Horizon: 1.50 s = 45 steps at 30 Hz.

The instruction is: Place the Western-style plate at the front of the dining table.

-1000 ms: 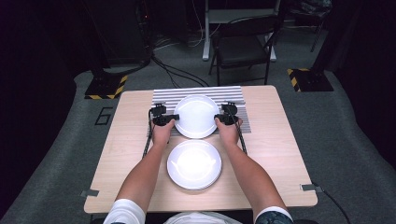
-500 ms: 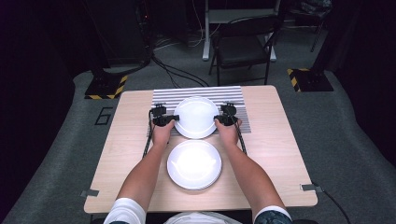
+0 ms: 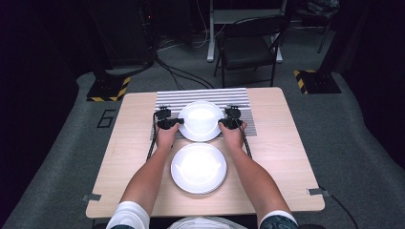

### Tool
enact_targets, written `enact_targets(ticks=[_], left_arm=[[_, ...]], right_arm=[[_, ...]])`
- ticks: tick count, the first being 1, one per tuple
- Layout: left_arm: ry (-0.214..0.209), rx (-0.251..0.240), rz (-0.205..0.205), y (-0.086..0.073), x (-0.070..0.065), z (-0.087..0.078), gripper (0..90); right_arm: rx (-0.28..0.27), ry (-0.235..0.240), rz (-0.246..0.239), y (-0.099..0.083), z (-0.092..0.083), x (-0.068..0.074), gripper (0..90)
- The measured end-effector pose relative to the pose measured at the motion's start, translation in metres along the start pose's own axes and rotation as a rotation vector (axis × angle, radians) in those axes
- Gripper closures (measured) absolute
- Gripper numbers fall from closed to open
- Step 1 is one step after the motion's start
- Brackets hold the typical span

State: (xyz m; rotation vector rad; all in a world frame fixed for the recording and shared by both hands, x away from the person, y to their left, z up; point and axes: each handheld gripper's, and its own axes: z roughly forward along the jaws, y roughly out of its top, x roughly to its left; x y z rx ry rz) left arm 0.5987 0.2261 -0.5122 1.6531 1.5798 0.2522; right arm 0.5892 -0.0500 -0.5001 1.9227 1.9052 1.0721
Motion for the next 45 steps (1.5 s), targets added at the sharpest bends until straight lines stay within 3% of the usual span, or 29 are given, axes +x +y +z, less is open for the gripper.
enact_targets(ticks=[13,16,19,28,33,34,43,45], left_arm=[[0.007,0.019,0.029,-0.0019,0.0007,0.0032,65.7],[0.023,0.020,0.042,-0.0018,-0.0012,0.0034,64.5],[0.029,0.015,0.058,-0.0025,-0.0023,0.0037,63.4],[0.052,0.020,0.081,-0.0029,-0.0050,0.0032,61.1],[0.078,0.024,0.129,-0.0033,-0.0084,0.0026,60.2],[0.073,0.025,0.134,-0.0034,-0.0084,0.0024,59.0],[0.068,0.021,0.114,-0.0023,-0.0063,-0.0002,55.0],[0.067,0.017,0.114,-0.0012,-0.0057,-0.0022,54.4]], right_arm=[[0.039,-0.012,-0.030,-0.0029,0.0066,-0.0015,64.9],[0.047,-0.016,-0.017,-0.0034,0.0063,0.0015,64.1],[0.043,-0.019,-0.043,-0.0037,0.0067,0.0016,63.5],[0.047,-0.011,-0.050,-0.0037,0.0056,0.0014,60.6],[0.050,-0.024,-0.055,-0.0038,0.0047,0.0028,60.4],[0.042,-0.024,-0.081,-0.0040,0.0041,0.0024,59.9],[0.041,-0.025,-0.103,-0.0038,0.0011,0.0003,55.6],[0.048,-0.027,-0.086,-0.0035,-0.0004,-0.0006,55.2]])
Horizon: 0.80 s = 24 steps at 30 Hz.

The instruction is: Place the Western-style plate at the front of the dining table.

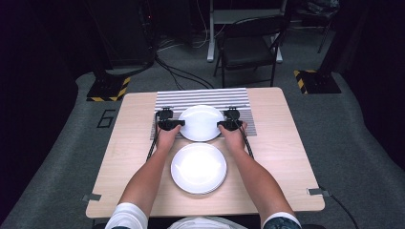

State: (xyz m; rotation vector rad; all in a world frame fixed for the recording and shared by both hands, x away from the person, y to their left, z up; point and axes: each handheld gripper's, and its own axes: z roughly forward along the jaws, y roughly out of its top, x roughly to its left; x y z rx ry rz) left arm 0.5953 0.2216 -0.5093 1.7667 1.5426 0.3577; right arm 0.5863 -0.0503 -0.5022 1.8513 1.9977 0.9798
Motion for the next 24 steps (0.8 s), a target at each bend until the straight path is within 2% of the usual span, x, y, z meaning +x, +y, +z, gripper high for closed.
enact_targets(ticks=[1,2,5,6,7,9,13,16,24], left_arm=[[-0.004,-0.003,-0.001,0.001,0.000,-0.001,54.2],[-0.003,-0.009,-0.008,0.001,0.001,-0.002,53.8],[-0.009,-0.011,-0.001,0.002,0.004,-0.004,52.9],[-0.008,-0.014,-0.015,0.002,0.003,-0.005,52.5],[-0.011,-0.011,-0.001,0.002,0.005,-0.006,52.4],[-0.014,-0.015,-0.008,0.002,0.005,-0.007,51.7],[-0.024,-0.023,-0.019,0.003,0.007,-0.009,51.3],[-0.023,-0.026,-0.017,0.003,0.007,-0.010,51.2],[-0.024,-0.036,-0.025,0.005,0.010,-0.017,51.2]], right_arm=[[-0.012,0.002,-0.010,0.000,0.000,-0.002,55.1],[-0.004,0.004,0.010,0.000,-0.001,-0.002,55.0],[-0.026,0.007,-0.002,0.000,-0.003,-0.007,54.7],[-0.027,0.007,0.001,0.000,-0.003,-0.008,54.5],[-0.021,0.005,0.008,0.000,-0.004,-0.009,54.2],[-0.019,0.011,0.021,0.000,-0.007,-0.011,53.4],[-0.024,0.019,0.006,-0.001,-0.008,-0.015,52.9],[-0.014,0.023,0.024,-0.002,-0.010,-0.013,52.8],[-0.038,0.032,0.008,0.000,-0.013,-0.016,52.7]])
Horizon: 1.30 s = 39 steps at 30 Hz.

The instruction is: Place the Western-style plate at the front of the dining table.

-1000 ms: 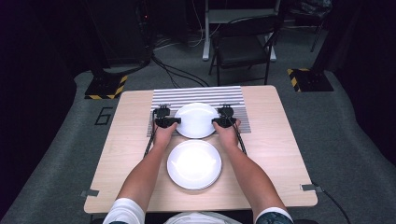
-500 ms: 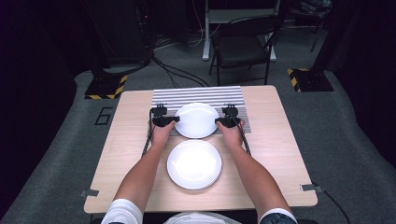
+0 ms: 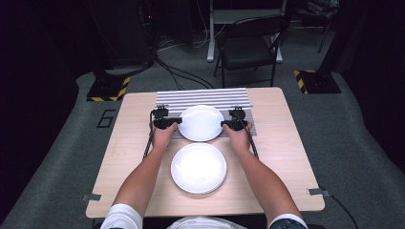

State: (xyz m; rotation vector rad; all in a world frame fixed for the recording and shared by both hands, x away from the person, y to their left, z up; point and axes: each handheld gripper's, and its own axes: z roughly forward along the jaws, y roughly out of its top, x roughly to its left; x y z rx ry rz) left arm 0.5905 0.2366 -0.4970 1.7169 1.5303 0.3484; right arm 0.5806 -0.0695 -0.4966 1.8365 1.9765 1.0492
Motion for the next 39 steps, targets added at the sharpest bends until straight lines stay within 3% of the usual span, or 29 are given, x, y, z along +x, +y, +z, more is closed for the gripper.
enact_targets(ticks=[6,11,21,26,33,39], left_arm=[[-0.008,-0.012,-0.005,0.001,0.004,-0.010,50.9],[-0.018,-0.033,-0.050,0.002,0.007,-0.017,50.9],[-0.029,-0.036,-0.046,0.001,0.009,-0.021,50.8],[-0.026,-0.028,-0.021,-0.001,0.011,-0.025,50.9],[-0.027,-0.043,-0.023,0.000,0.010,-0.037,50.8],[-0.044,-0.043,-0.001,0.001,0.007,-0.047,50.6]], right_arm=[[-0.005,0.008,0.002,0.001,-0.010,-0.001,52.6],[-0.021,0.019,-0.012,0.001,-0.017,-0.002,52.1],[-0.030,0.038,-0.028,0.001,-0.022,-0.001,51.8],[-0.033,0.057,-0.038,0.000,-0.027,0.003,51.8],[-0.046,0.088,-0.053,-0.006,-0.038,0.005,52.1],[-0.054,0.095,-0.064,-0.008,-0.052,0.003,51.8]])
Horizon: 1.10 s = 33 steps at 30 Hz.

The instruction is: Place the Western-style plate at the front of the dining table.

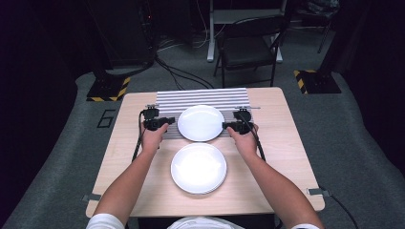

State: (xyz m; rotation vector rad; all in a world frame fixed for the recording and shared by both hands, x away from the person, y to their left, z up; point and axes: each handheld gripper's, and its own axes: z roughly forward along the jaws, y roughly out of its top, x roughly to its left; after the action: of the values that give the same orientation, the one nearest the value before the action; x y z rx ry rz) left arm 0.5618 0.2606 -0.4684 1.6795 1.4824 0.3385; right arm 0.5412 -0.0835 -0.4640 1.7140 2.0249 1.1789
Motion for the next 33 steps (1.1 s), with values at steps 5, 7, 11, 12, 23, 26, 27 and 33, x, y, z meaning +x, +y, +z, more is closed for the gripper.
enact_targets(ticks=[5,7,11,12,23,26,27,33], left_arm=[[-0.021,0.006,0.021,0.000,-0.003,-0.011,50.4],[-0.033,-0.006,0.029,-0.002,-0.003,-0.016,50.3],[-0.050,-0.013,0.019,-0.010,0.001,-0.029,50.3],[-0.051,-0.017,0.014,-0.012,0.002,-0.031,50.3],[-0.076,-0.027,0.027,-0.026,0.004,-0.055,49.4],[-0.085,-0.027,0.036,-0.028,0.004,-0.059,49.2],[-0.092,-0.029,0.044,-0.031,0.002,-0.062,49.1],[-0.100,-0.028,0.075,-0.041,-0.002,-0.069,48.7]], right_arm=[[-0.009,0.016,-0.006,-0.003,-0.013,0.000,51.6],[-0.009,0.028,-0.004,-0.005,-0.017,0.001,51.4],[-0.009,0.055,-0.015,-0.010,-0.027,0.004,50.4],[-0.009,0.062,-0.017,-0.012,-0.029,0.005,50.4],[0.005,0.120,-0.053,-0.028,-0.045,0.012,50.3],[0.009,0.125,-0.054,-0.030,-0.047,0.013,50.2],[0.009,0.131,-0.055,-0.032,-0.049,0.013,50.0],[0.008,0.147,-0.048,-0.039,-0.057,0.011,49.2]])
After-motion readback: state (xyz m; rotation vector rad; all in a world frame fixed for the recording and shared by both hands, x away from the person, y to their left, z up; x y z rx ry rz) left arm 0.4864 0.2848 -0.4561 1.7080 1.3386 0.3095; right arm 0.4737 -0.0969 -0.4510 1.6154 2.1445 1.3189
